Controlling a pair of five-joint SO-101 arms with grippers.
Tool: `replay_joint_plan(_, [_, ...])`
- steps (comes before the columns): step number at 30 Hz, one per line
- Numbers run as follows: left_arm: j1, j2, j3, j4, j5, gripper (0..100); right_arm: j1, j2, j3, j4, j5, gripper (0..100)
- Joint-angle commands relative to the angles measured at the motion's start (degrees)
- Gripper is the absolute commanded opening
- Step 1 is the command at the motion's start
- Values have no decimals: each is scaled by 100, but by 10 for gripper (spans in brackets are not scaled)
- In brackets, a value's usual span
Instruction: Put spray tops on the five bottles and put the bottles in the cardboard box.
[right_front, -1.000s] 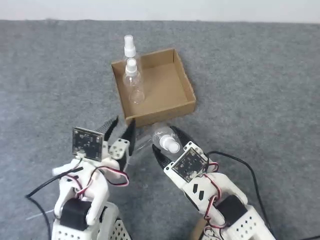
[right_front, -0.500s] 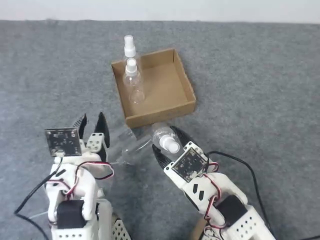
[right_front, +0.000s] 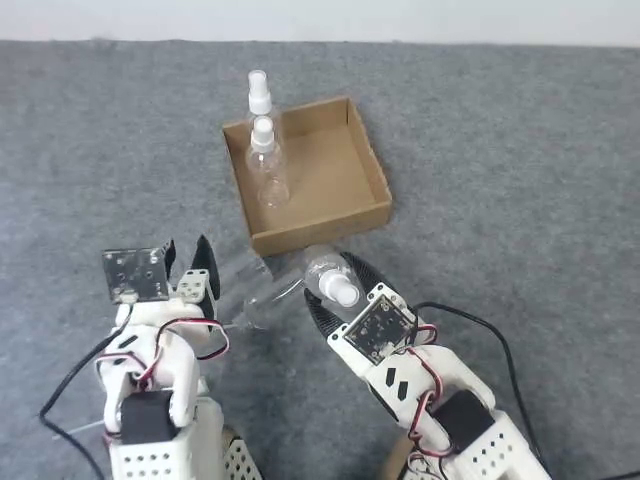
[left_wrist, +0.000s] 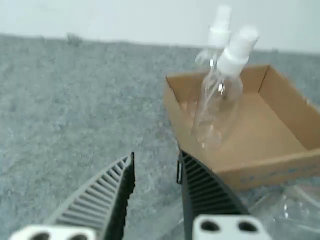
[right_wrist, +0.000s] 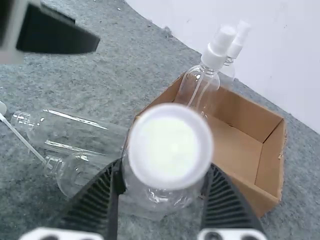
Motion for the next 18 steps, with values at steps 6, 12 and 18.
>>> replay_joint_plan(6, [-26, -97, 110, -26, -378, 126, 347, -92, 97, -92, 79, 97])
replay_joint_plan(12, [-26, -97, 110, -26, -378, 126, 734, -92, -70, -92, 79, 97])
replay_joint_plan(18, [-26, -97, 119, -26, -387, 126, 1095, -92, -369, 198, 53, 97])
